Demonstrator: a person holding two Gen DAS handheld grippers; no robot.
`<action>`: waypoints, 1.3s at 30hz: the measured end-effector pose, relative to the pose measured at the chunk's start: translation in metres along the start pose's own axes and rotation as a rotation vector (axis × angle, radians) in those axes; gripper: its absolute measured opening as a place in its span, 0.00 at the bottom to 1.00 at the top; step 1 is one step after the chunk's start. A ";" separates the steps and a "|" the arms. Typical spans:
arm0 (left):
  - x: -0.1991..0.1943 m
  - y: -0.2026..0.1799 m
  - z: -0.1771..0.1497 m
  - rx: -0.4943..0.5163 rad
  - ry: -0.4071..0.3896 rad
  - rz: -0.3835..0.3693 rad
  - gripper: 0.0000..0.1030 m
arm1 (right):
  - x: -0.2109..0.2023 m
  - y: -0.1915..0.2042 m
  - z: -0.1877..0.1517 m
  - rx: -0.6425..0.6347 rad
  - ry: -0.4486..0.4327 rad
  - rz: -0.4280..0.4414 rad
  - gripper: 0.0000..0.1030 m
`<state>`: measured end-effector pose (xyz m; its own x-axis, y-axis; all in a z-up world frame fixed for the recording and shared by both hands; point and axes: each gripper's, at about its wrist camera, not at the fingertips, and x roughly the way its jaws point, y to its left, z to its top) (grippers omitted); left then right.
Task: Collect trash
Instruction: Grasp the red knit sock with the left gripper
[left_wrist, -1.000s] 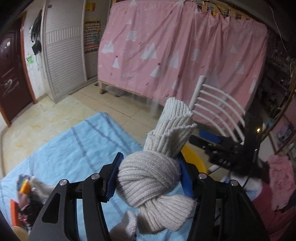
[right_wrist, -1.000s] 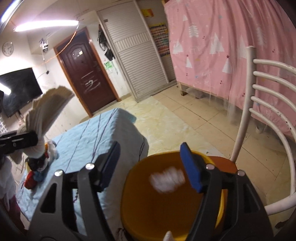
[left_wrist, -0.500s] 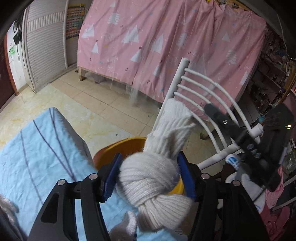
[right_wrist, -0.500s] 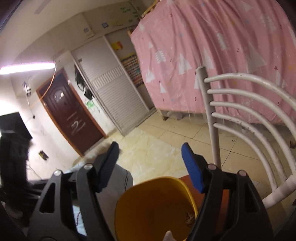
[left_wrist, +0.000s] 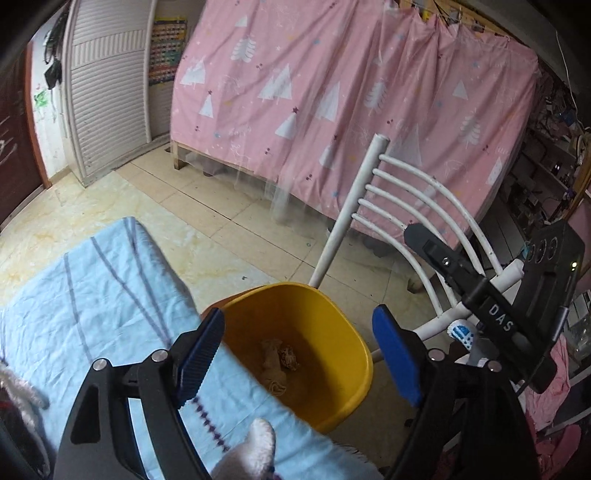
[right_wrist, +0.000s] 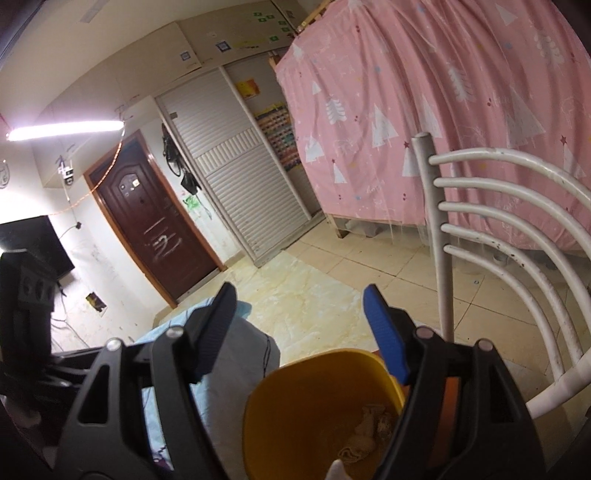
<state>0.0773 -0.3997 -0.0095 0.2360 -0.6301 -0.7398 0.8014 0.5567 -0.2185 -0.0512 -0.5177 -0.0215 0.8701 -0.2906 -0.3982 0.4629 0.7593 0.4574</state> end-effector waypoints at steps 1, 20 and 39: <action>-0.008 0.003 -0.002 -0.006 -0.010 0.001 0.71 | 0.000 0.004 -0.001 -0.010 0.002 0.005 0.67; -0.174 0.083 -0.079 -0.120 -0.213 0.280 0.77 | 0.013 0.125 -0.042 -0.218 0.120 0.191 0.67; -0.192 0.182 -0.174 -0.288 -0.136 0.431 0.79 | 0.033 0.243 -0.105 -0.451 0.307 0.344 0.71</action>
<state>0.0821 -0.0830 -0.0180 0.5947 -0.3652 -0.7162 0.4376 0.8944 -0.0927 0.0722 -0.2819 -0.0071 0.8372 0.1420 -0.5282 -0.0084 0.9689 0.2471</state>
